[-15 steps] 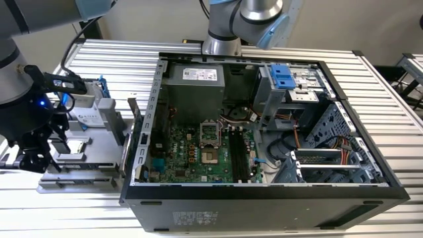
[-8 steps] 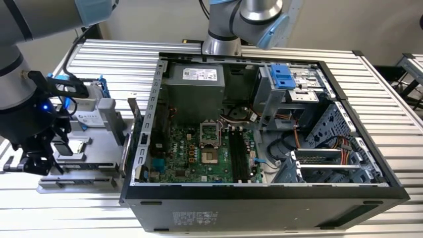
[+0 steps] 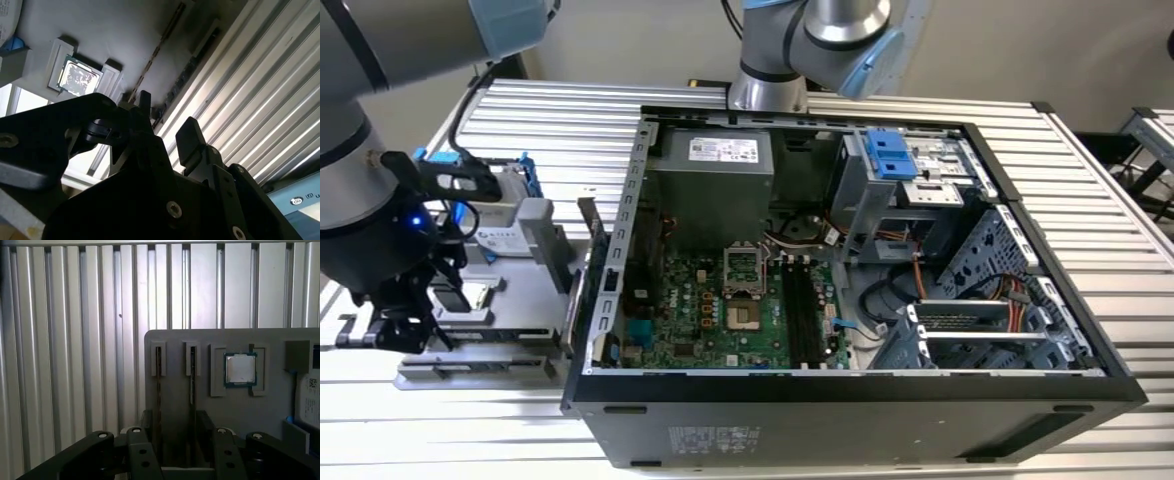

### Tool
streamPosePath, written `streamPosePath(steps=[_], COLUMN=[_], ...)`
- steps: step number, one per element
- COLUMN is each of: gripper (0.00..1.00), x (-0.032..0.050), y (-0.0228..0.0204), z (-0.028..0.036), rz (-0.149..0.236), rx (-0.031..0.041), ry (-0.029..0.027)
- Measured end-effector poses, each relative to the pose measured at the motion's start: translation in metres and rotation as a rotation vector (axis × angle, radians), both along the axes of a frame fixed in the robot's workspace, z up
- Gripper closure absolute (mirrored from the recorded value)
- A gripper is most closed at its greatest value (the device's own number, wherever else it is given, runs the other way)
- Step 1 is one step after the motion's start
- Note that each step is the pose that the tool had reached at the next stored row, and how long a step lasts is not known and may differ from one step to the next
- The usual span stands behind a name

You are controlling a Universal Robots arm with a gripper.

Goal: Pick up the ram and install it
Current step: 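Pick up the ram and move it above insertion slot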

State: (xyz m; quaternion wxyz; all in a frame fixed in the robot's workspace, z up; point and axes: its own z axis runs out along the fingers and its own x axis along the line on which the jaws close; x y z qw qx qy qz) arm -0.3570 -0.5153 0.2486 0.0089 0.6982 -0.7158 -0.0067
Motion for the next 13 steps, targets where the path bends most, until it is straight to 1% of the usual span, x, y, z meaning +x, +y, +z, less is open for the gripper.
streamPosePath(steps=[5, 13], gripper=[0.00, 0.00], x=[0.0000, 0.0000], y=[-0.0001, -0.0017], z=[-0.0043, -0.0145], rz=[0.000, 0.000], rx=[-0.0020, -0.0033], ry=[0.0010, 0.0009])
